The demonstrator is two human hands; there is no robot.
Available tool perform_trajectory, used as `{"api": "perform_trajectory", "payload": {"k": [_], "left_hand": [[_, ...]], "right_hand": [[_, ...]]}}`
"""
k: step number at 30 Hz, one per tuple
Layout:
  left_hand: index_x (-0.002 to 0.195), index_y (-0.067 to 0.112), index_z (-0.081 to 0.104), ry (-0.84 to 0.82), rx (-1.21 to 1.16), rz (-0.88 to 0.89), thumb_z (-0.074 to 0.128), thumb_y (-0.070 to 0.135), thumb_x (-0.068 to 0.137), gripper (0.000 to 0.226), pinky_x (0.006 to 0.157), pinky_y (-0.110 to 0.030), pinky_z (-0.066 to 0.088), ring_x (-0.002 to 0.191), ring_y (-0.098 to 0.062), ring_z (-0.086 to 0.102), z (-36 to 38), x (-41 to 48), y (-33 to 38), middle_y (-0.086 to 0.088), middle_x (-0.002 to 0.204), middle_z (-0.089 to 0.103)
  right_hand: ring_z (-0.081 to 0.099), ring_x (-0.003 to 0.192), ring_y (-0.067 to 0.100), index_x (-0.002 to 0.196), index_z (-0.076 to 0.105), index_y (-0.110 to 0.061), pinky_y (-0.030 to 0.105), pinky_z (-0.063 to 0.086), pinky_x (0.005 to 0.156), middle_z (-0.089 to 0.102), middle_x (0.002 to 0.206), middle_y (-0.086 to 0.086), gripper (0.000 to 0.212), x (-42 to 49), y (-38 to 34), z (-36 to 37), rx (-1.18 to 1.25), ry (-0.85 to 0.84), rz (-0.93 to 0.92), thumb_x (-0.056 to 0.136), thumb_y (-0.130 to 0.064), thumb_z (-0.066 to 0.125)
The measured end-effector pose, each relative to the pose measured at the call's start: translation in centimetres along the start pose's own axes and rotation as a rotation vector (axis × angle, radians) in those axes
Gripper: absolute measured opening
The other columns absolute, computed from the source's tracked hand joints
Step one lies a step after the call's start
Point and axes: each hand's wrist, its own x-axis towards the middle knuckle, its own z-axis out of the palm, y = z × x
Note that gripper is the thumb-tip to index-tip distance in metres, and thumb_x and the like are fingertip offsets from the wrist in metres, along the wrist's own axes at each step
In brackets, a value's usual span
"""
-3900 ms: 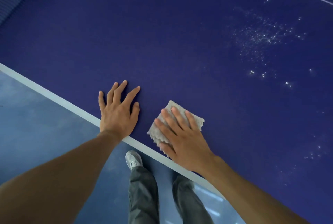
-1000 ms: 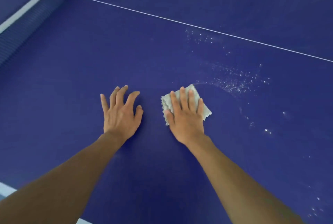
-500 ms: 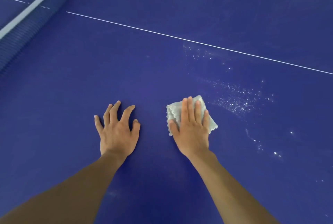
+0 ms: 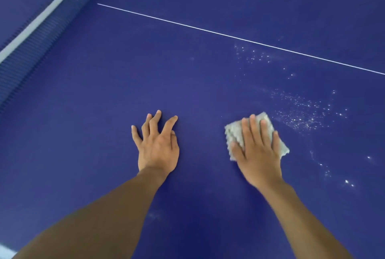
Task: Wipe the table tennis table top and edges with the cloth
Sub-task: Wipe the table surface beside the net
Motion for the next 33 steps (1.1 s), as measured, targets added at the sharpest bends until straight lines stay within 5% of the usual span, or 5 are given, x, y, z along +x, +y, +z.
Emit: {"api": "perform_trajectory", "payload": {"k": [4,11,15,24,33], "left_hand": [[0.15,0.041,0.043,-0.021,-0.04,-0.003,0.037,0.026,0.105,0.048,0.125,-0.059,-0.001,0.154,-0.028,0.02,-0.2,0.1,0.0,-0.001,0.166,0.029],[0.144,0.03,0.058,-0.114,-0.161,0.15,0.046,0.013,0.106,0.044,0.124,-0.047,0.02,0.144,-0.029,0.038,-5.1,-1.5,-6.1,0.001,0.158,0.044],[0.145,0.024,0.058,0.013,-0.039,-0.045,0.048,0.014,0.106,0.042,0.127,-0.058,0.009,0.15,-0.035,0.03,-6.0,-7.2,-10.2,-0.007,0.16,0.041],[0.154,0.039,0.043,0.04,-0.007,-0.36,0.033,0.034,0.109,0.046,0.126,-0.059,0.004,0.156,-0.026,0.019,-5.5,-14.6,-16.7,-0.001,0.166,0.03],[0.146,0.039,0.054,0.08,-0.309,-0.423,0.02,0.041,0.106,0.053,0.128,-0.05,-0.005,0.156,-0.019,0.016,-6.2,-14.6,-17.3,0.007,0.165,0.032]], "right_hand": [[-0.018,0.16,0.028,0.167,-0.004,-0.02,0.058,-0.007,0.127,-0.015,0.175,0.001,0.072,8.4,-3.1,-2.0,0.094,-0.06,0.153,0.108,-0.054,0.018],[0.0,0.162,0.033,0.166,0.021,-0.014,0.063,0.013,0.125,0.005,0.176,0.008,0.068,-9.3,-11.9,5.8,-0.068,-0.015,-0.598,0.107,-0.047,0.03],[0.006,0.162,0.029,0.166,0.024,-0.018,0.058,0.018,0.123,0.01,0.175,0.003,0.07,-16.5,-9.9,7.5,-0.068,-0.056,-0.783,0.104,-0.046,0.042],[-0.01,0.161,0.034,0.168,0.004,-0.016,0.064,0.001,0.126,-0.009,0.175,0.008,0.068,-7.4,-13.0,4.2,0.068,-0.012,0.071,0.11,-0.047,0.022],[0.005,0.162,0.03,0.165,0.026,-0.021,0.06,0.013,0.125,0.01,0.176,0.004,0.068,-22.7,-19.2,10.0,-0.111,-0.123,-0.957,0.103,-0.046,0.042]]}}
